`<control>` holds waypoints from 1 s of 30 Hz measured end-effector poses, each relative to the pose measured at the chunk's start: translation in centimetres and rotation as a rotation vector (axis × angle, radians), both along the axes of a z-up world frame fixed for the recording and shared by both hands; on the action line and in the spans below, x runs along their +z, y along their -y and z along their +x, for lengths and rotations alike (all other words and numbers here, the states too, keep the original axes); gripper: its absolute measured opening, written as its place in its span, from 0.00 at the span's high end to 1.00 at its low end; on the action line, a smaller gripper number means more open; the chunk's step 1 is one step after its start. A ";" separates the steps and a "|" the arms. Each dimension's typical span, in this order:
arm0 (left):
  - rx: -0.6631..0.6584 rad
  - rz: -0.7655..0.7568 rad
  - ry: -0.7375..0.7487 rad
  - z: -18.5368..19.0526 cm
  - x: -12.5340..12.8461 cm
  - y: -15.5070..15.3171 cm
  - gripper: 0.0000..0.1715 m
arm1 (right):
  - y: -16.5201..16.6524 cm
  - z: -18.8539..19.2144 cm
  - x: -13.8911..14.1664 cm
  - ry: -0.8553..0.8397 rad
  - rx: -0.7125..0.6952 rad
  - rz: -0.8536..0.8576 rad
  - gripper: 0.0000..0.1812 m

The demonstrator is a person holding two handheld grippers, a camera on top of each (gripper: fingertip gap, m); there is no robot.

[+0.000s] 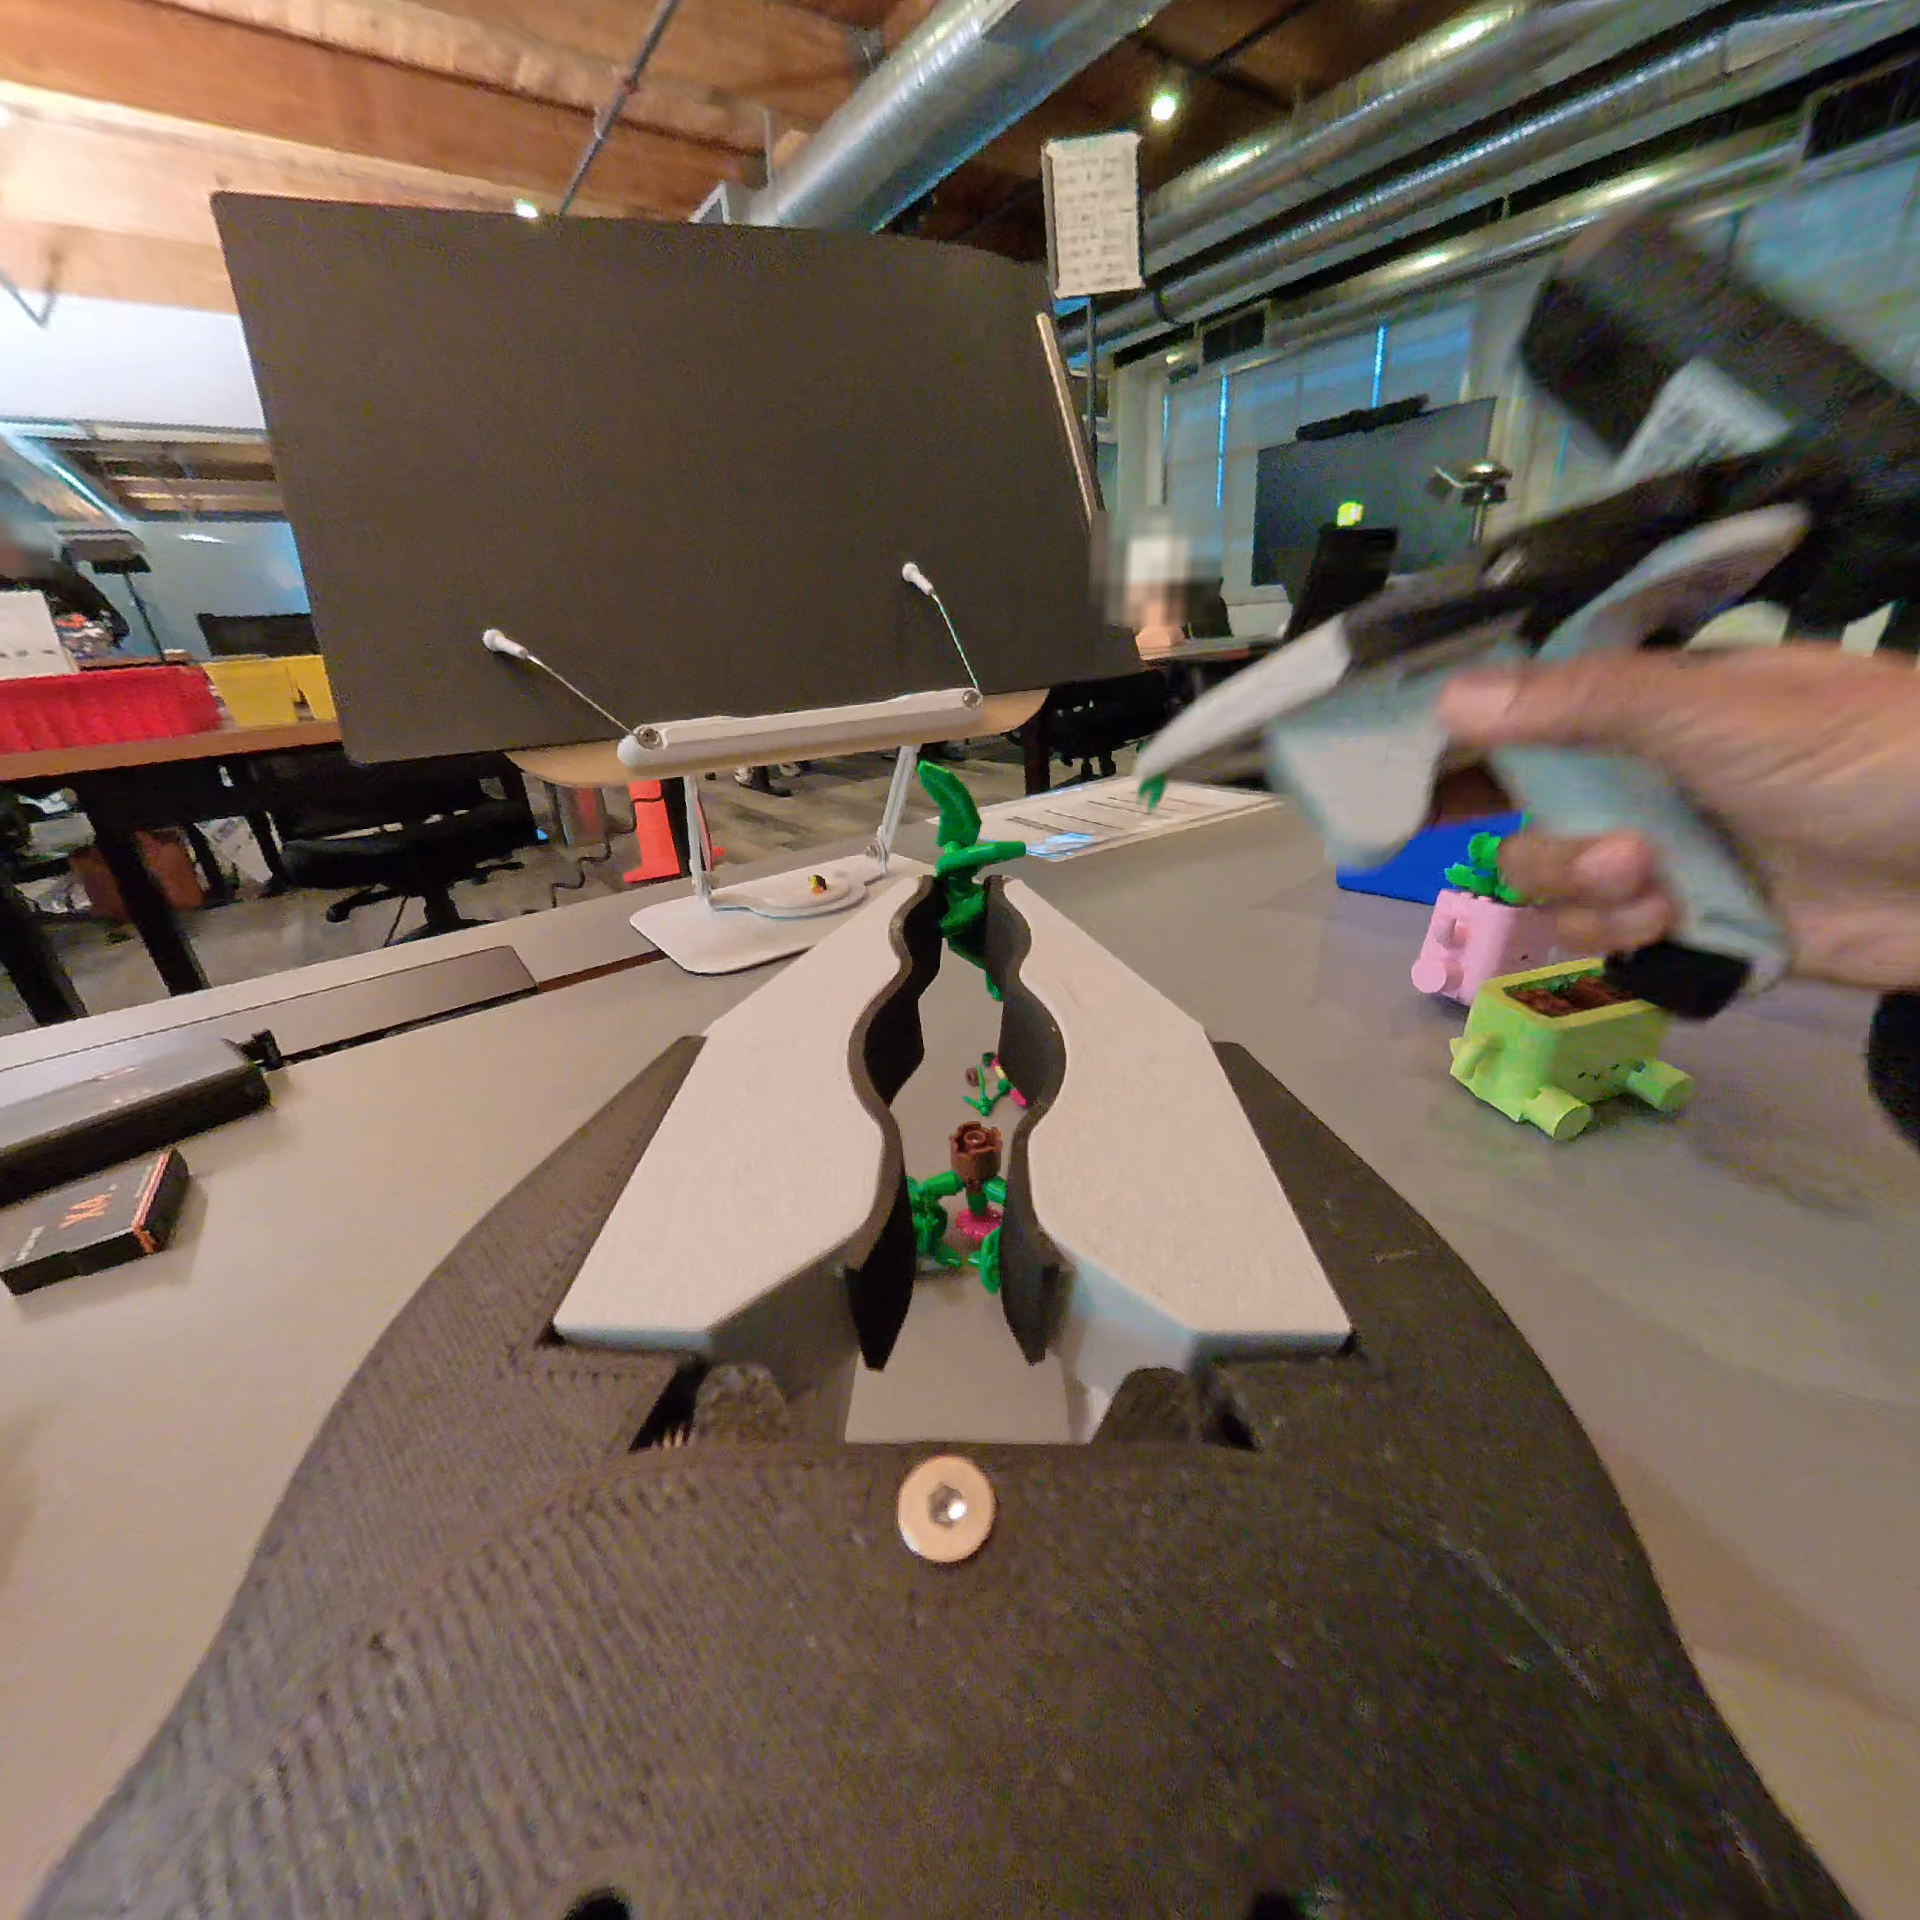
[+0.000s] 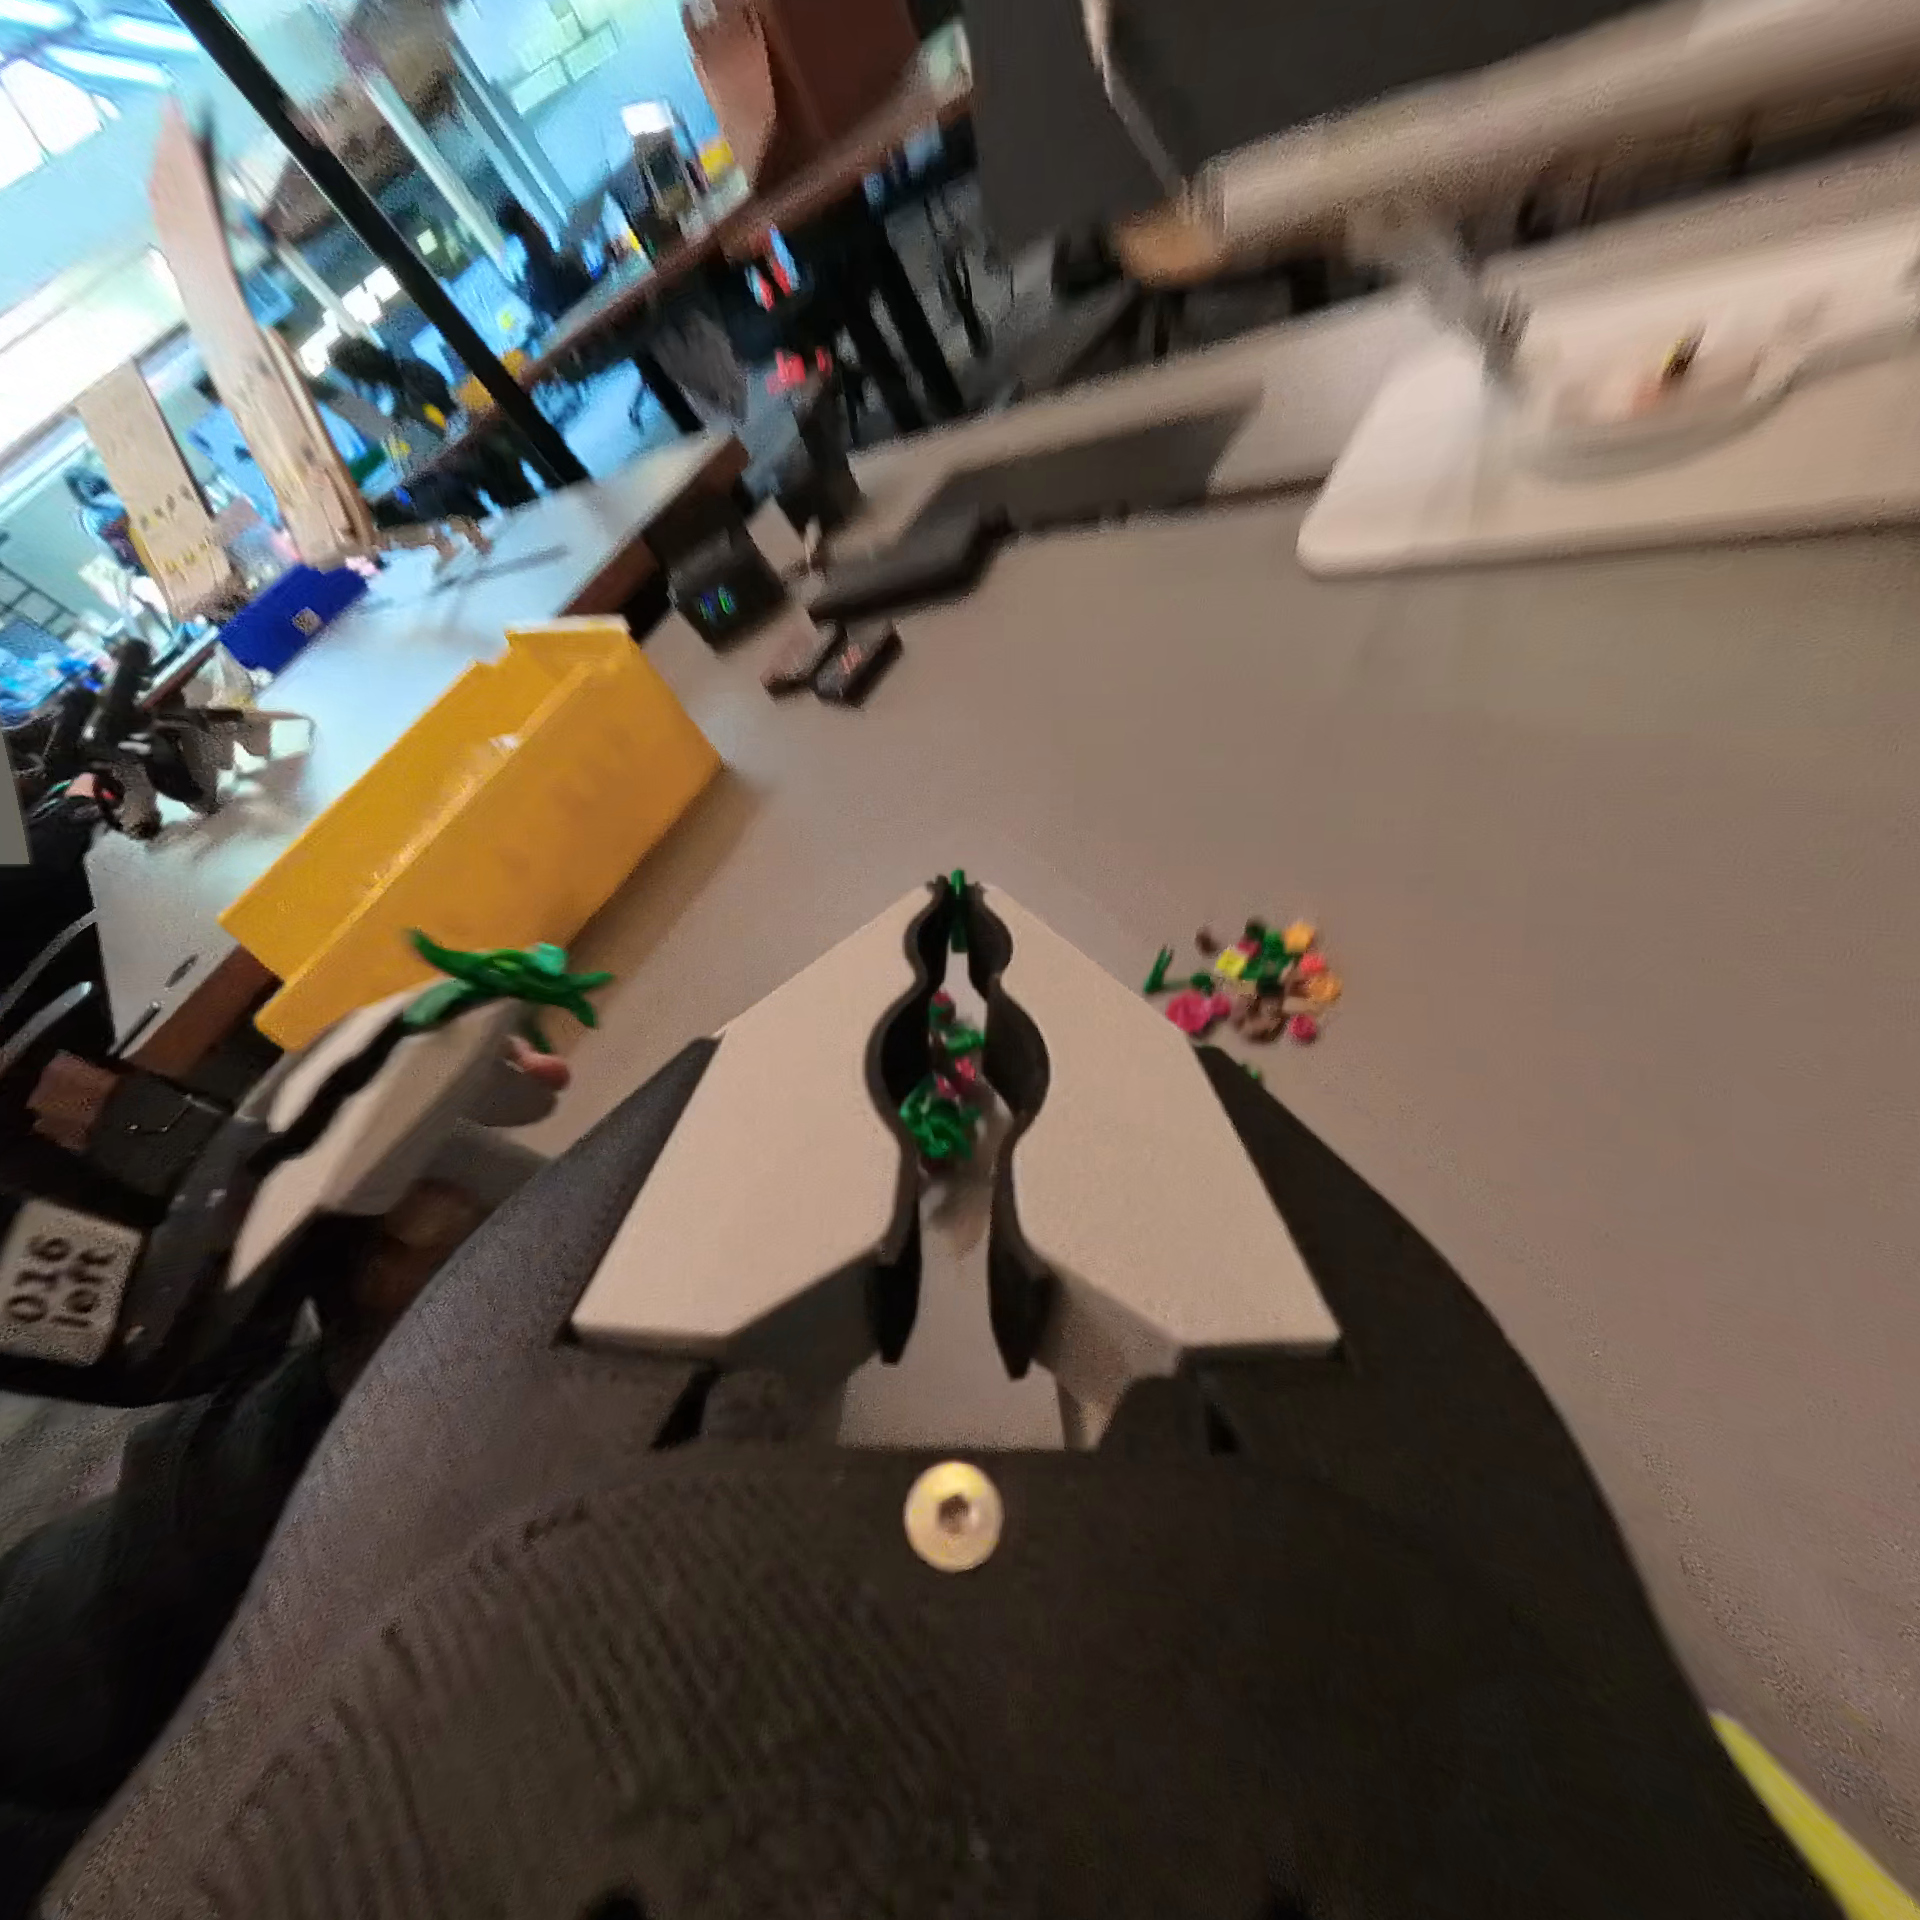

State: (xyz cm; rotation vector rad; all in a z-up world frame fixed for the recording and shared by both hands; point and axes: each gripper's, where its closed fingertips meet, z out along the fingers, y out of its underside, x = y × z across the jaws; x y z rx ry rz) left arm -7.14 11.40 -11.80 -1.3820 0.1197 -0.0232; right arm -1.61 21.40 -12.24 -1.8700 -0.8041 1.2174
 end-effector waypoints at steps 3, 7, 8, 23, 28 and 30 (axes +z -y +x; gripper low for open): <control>0.001 -0.002 0.007 -0.4 -0.2 0.0 0.98 | -1.0 -1.6 -6.5 0.143 -0.034 -0.137 1.00; -0.021 -0.019 0.035 -0.5 -0.7 -0.2 0.98 | -3.2 -1.1 -11.9 0.309 -0.121 -0.181 1.00; -0.025 -0.020 0.043 -0.6 -0.7 -0.2 0.98 | -3.4 -1.1 -12.3 0.311 -0.128 -0.191 1.00; -0.054 -0.030 0.011 0.4 -1.0 -0.3 0.98 | -3.9 0.0 -11.2 0.340 -0.189 -0.046 0.95; -0.114 -0.040 0.073 0.7 -1.2 -0.3 0.98 | 0.6 -1.4 -7.4 0.191 -0.019 0.041 0.97; -0.159 -0.046 0.117 1.0 -1.2 -0.3 0.98 | 3.4 -2.3 -4.5 0.039 0.136 0.046 0.96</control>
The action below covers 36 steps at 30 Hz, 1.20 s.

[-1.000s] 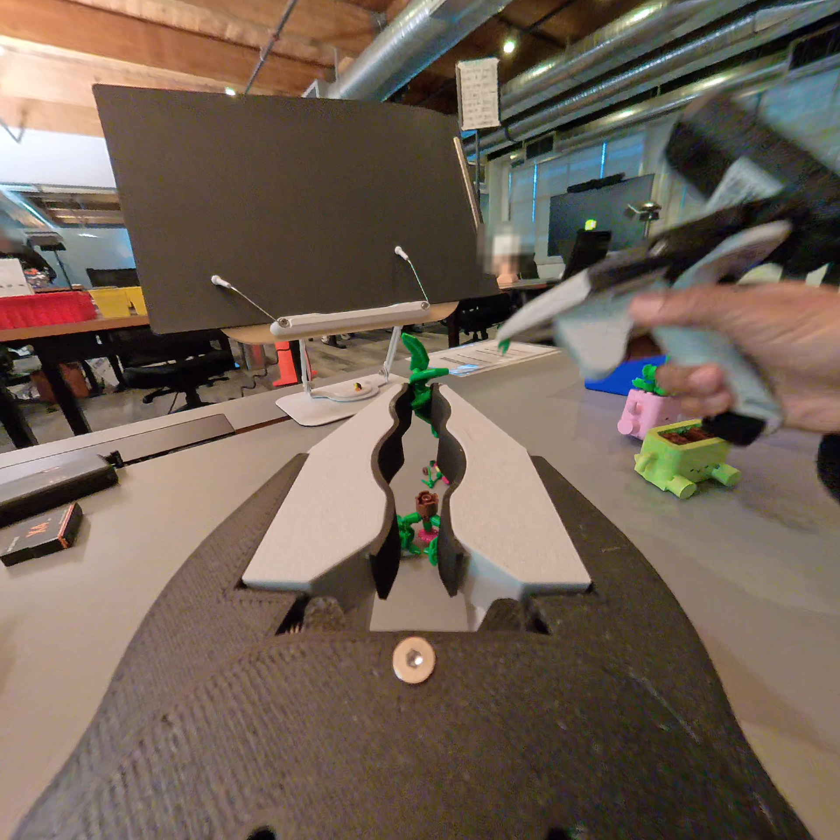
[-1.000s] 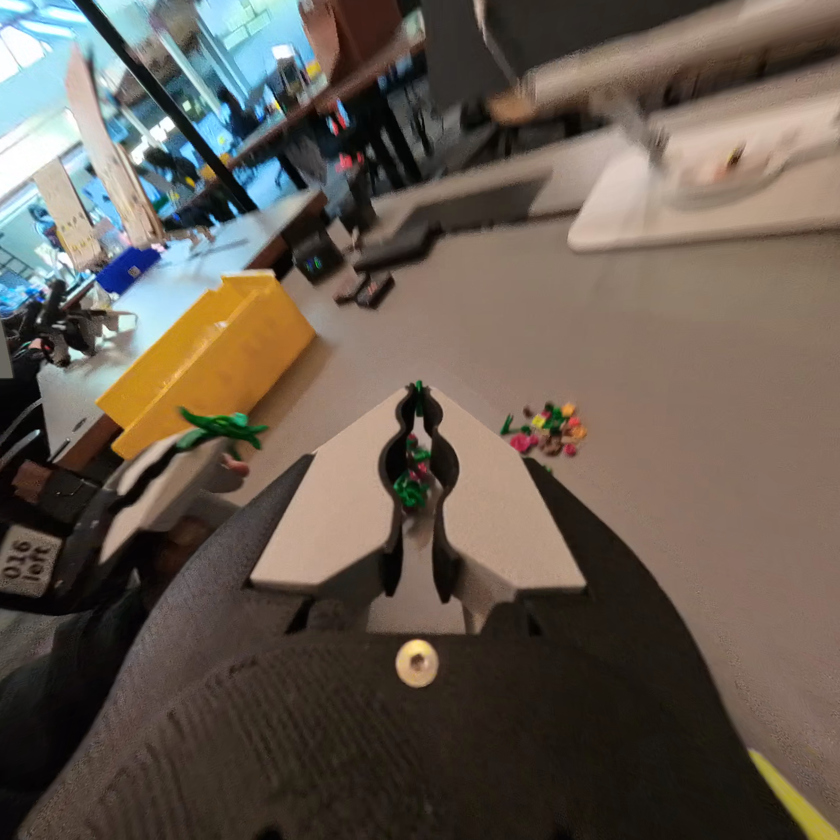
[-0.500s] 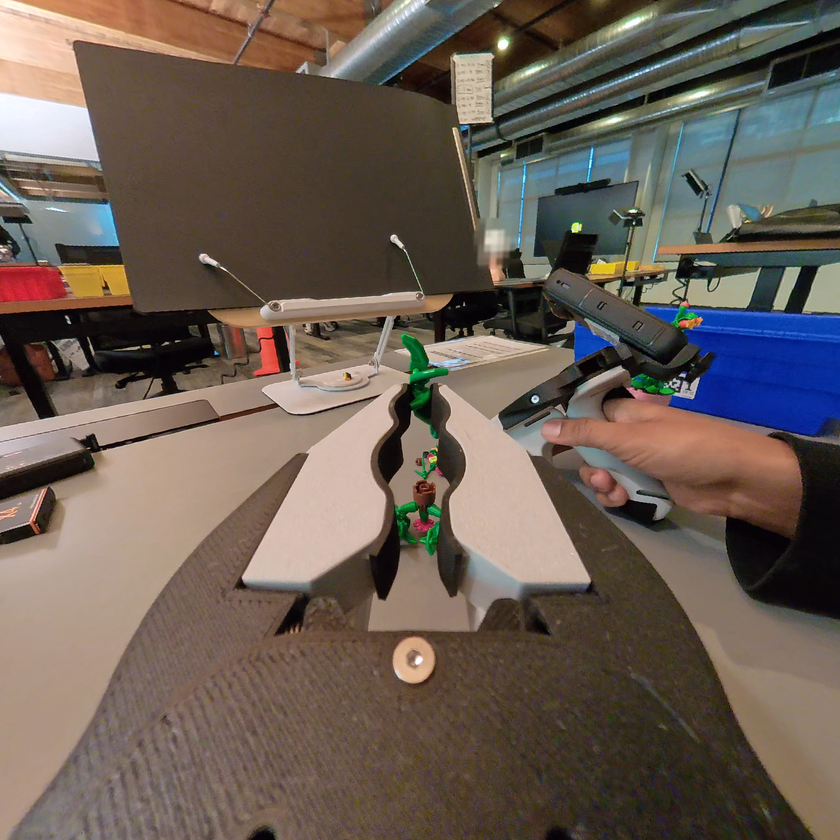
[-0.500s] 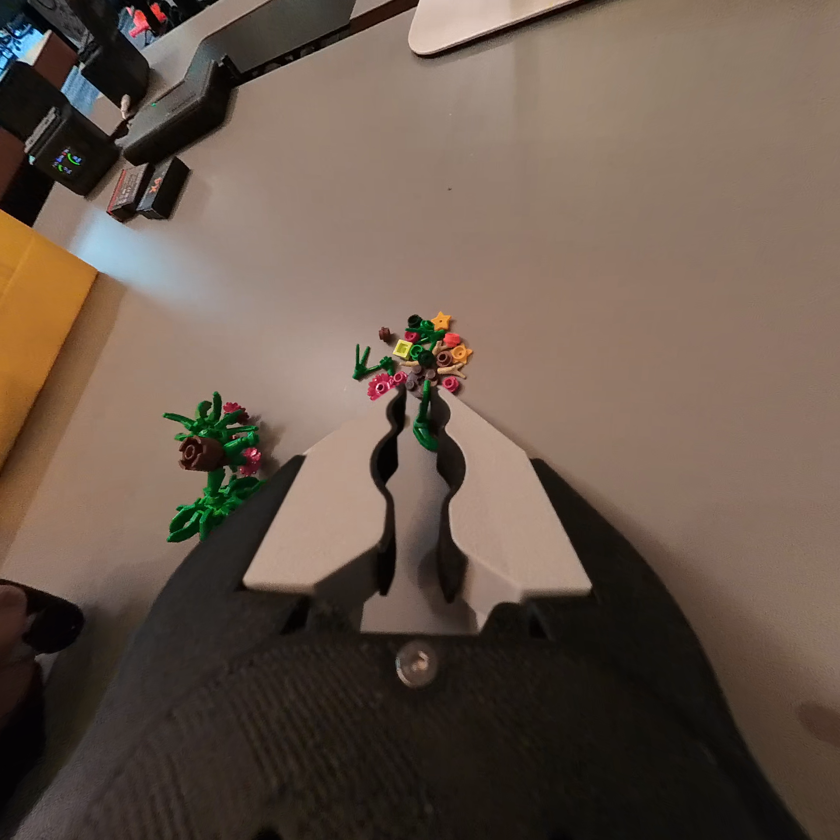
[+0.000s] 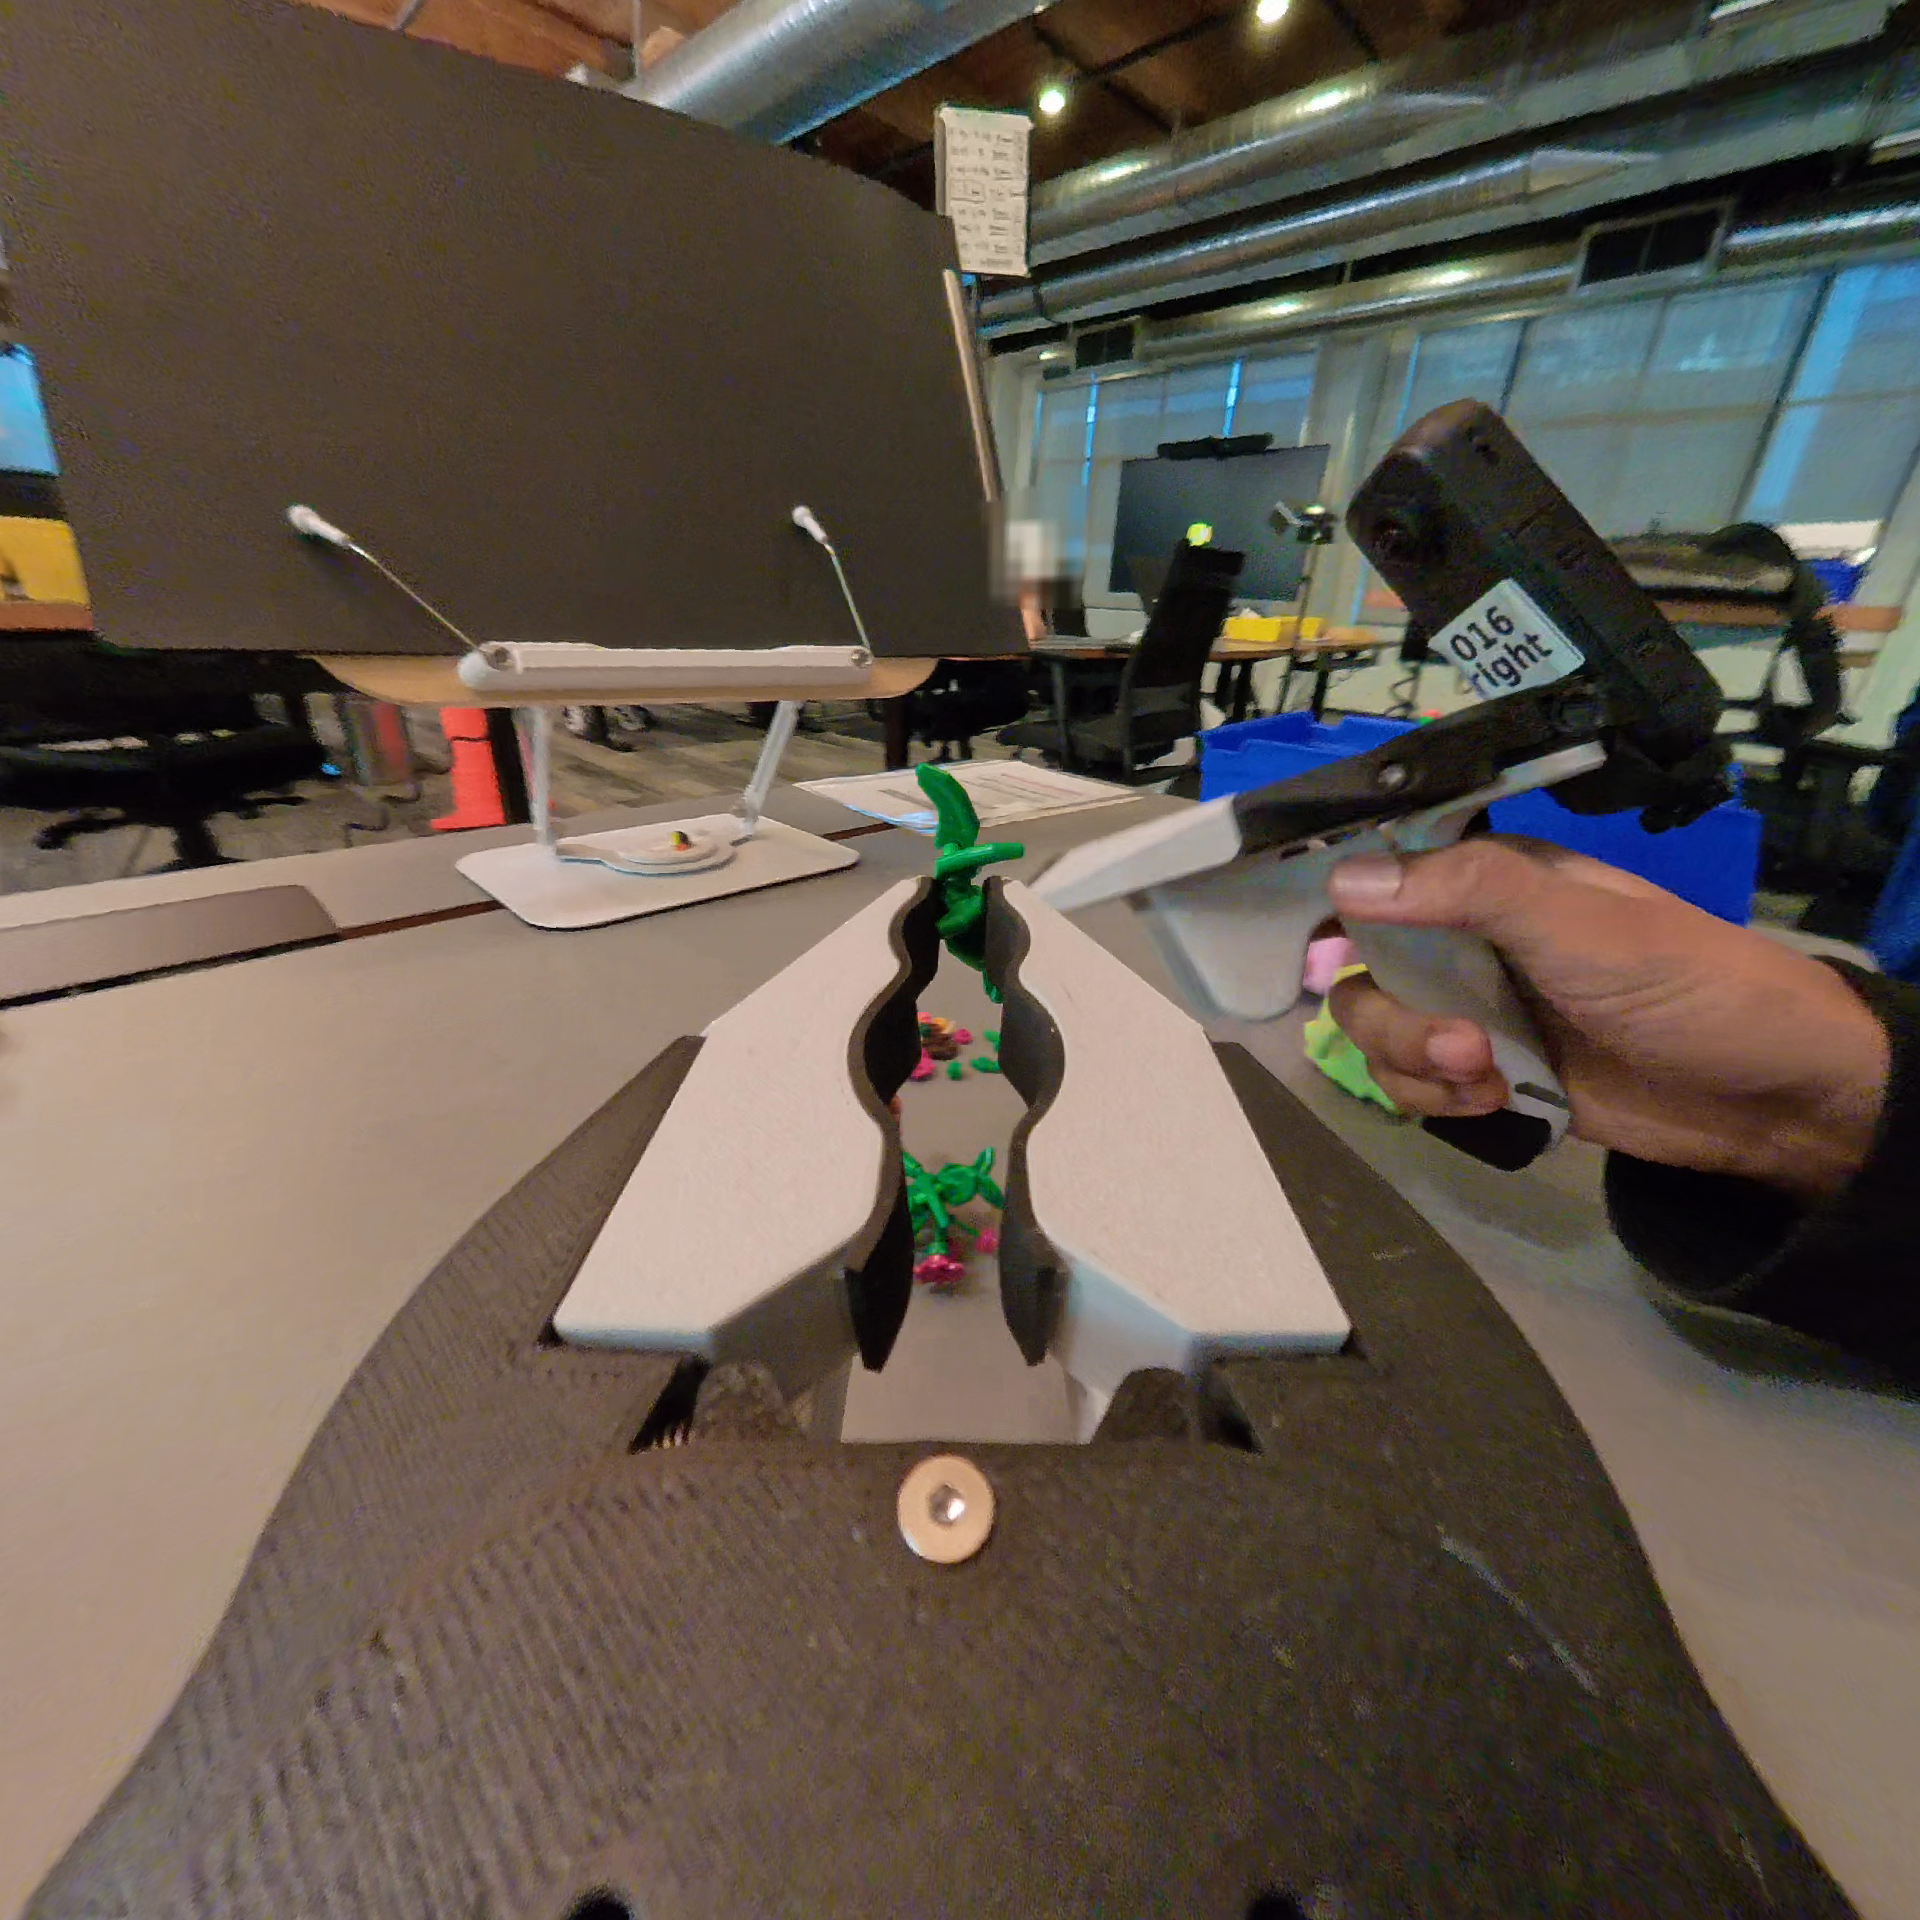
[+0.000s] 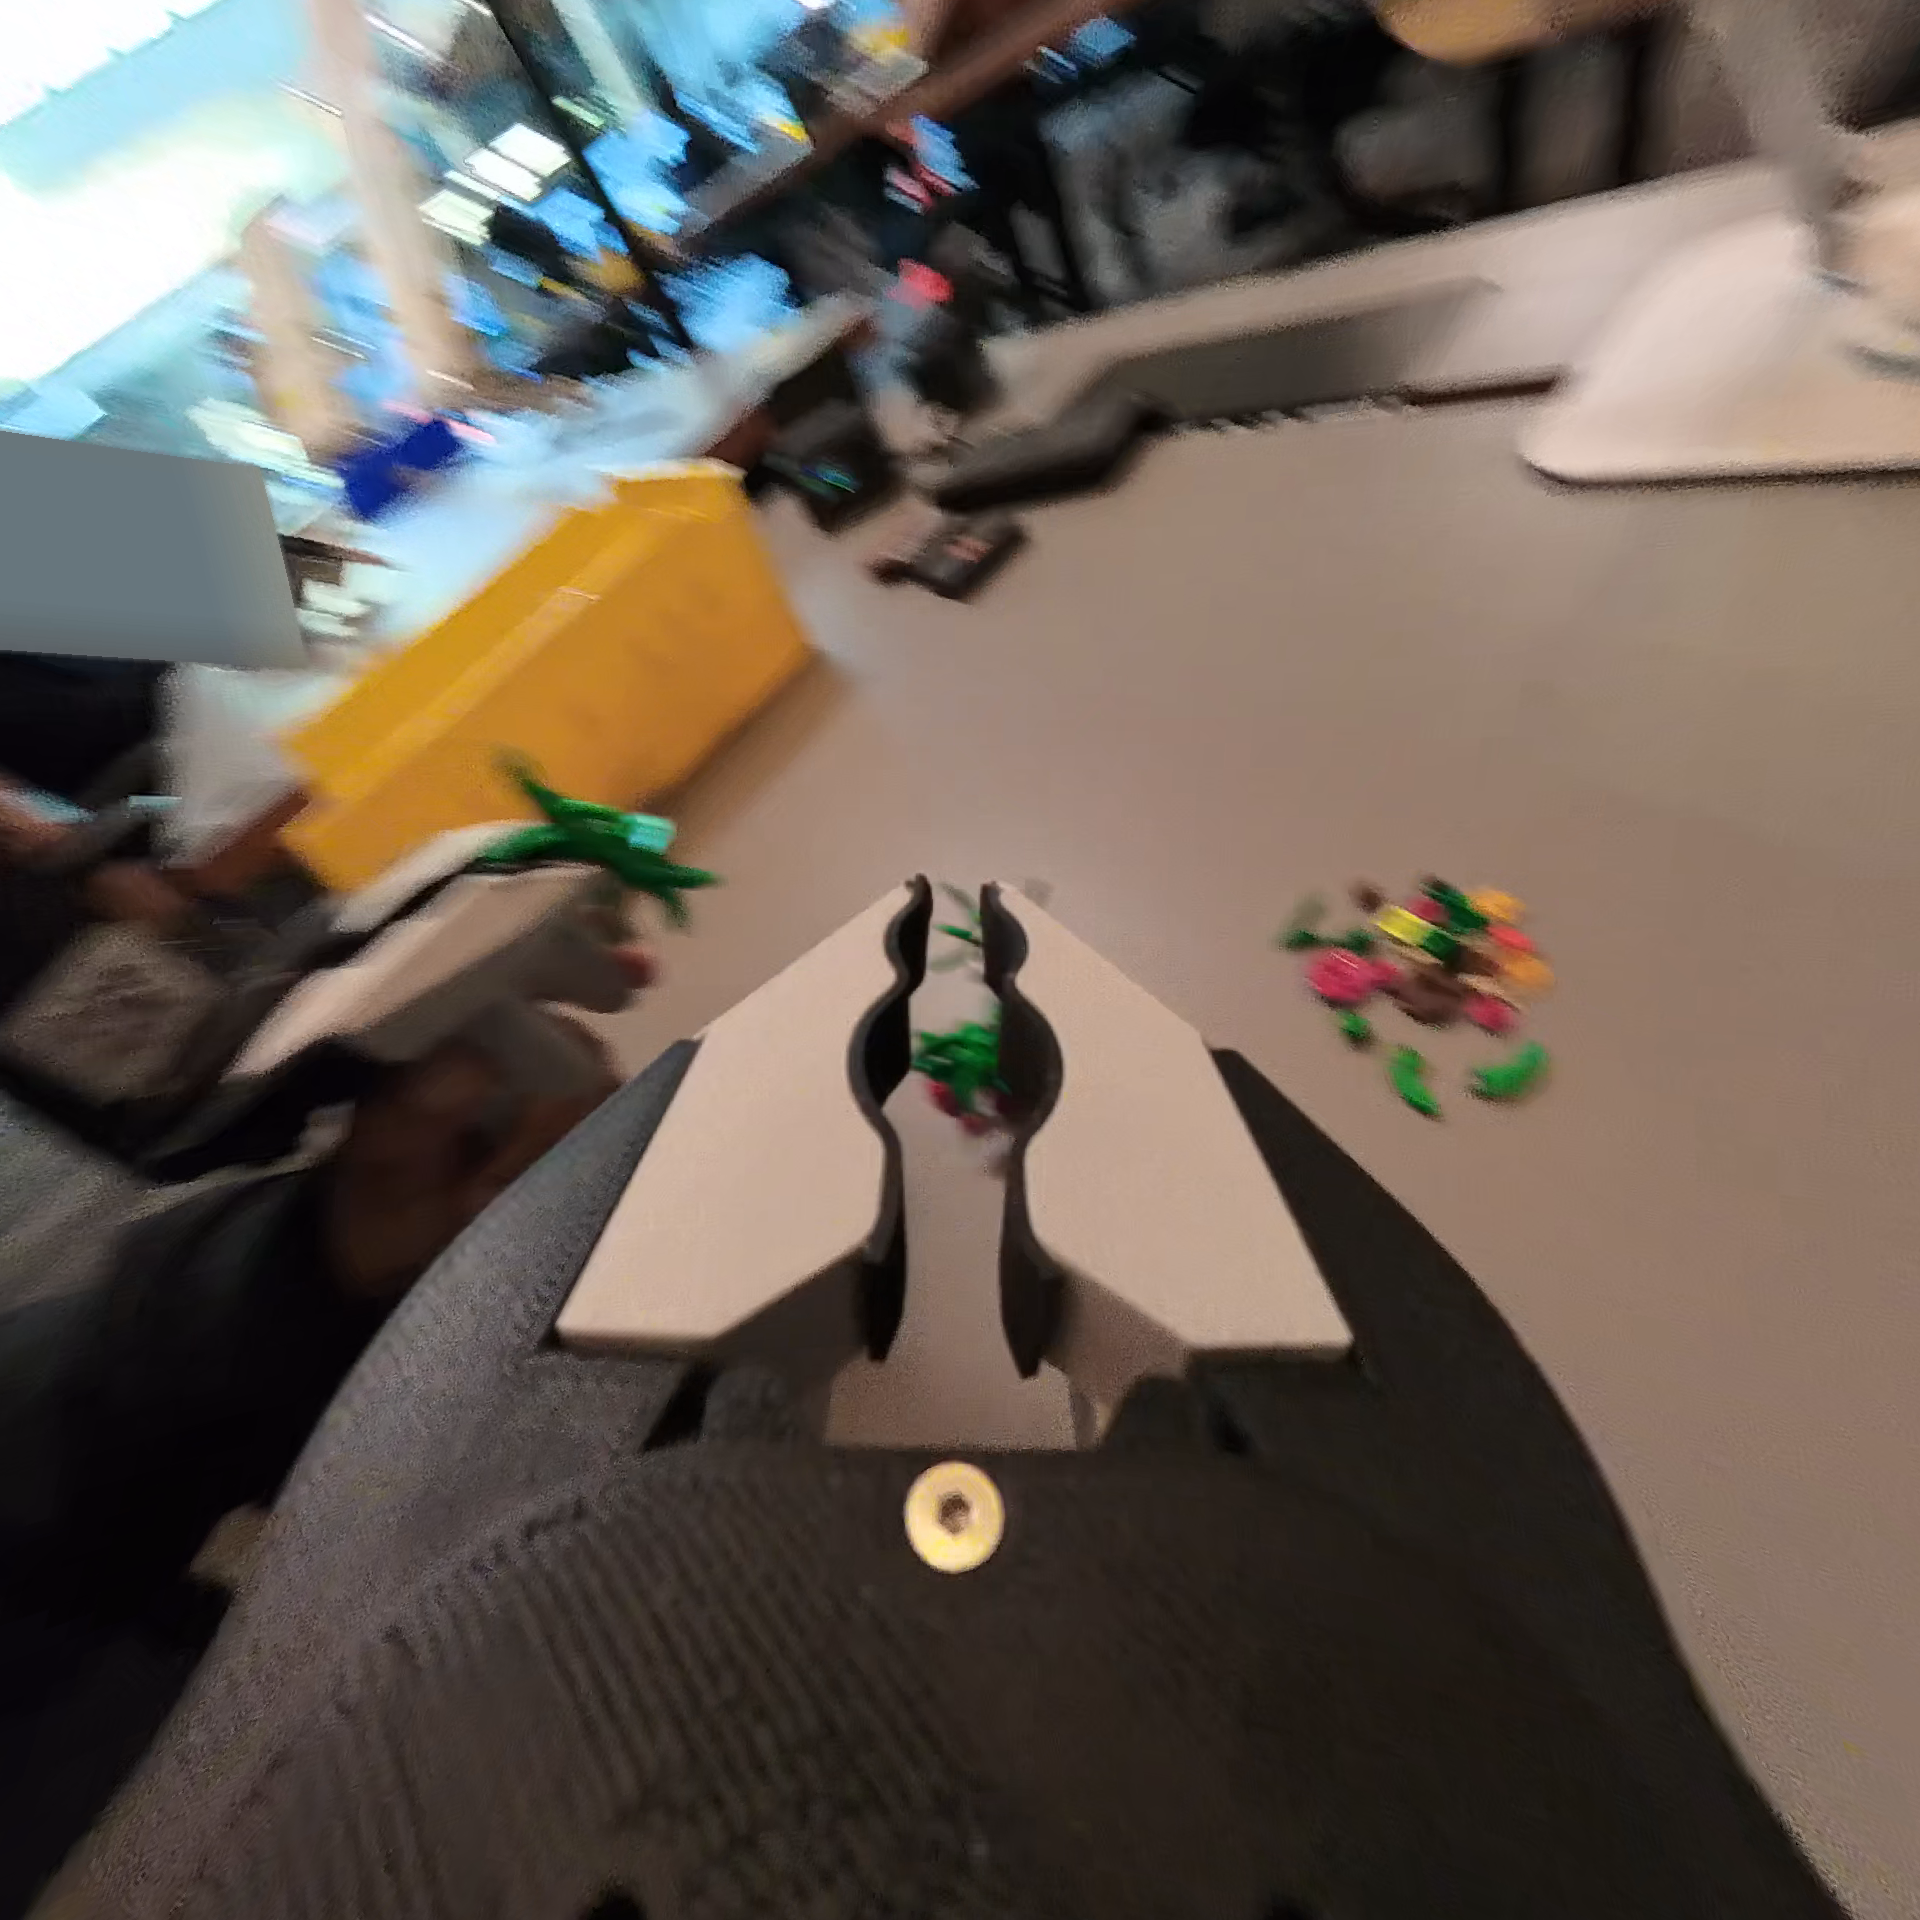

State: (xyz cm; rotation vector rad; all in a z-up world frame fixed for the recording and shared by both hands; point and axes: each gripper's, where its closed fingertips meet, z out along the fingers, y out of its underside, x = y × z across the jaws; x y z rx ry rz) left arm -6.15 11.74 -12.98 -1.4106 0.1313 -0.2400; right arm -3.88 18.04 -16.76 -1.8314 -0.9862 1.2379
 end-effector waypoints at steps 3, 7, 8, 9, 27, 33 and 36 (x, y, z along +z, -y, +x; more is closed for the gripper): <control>-0.080 -0.017 0.091 0.4 -0.1 0.0 0.98 | 3.2 0.0 4.4 -0.247 0.195 -0.043 0.93; -0.094 -0.020 0.129 0.2 0.0 0.0 0.98 | 4.8 0.0 5.0 -0.292 0.274 -0.066 0.90; -0.097 -0.015 0.115 0.4 0.1 0.0 0.98 | 5.2 -0.1 4.8 -0.288 0.288 -0.081 0.88; -0.105 -0.007 0.103 0.6 0.2 0.1 0.98 | 5.6 -0.3 4.8 -0.293 0.307 -0.112 0.86; 0.176 0.133 -0.530 2.7 0.6 0.8 0.98 | 6.0 -0.1 4.6 -0.417 0.403 -0.667 1.00; 0.208 0.127 -0.574 2.7 1.0 0.6 0.98 | 5.5 -0.2 5.2 -0.458 0.353 -0.664 1.00; 0.230 0.124 -0.561 2.2 1.3 0.6 0.98 | 4.8 -0.7 5.7 -0.455 0.273 -0.592 1.00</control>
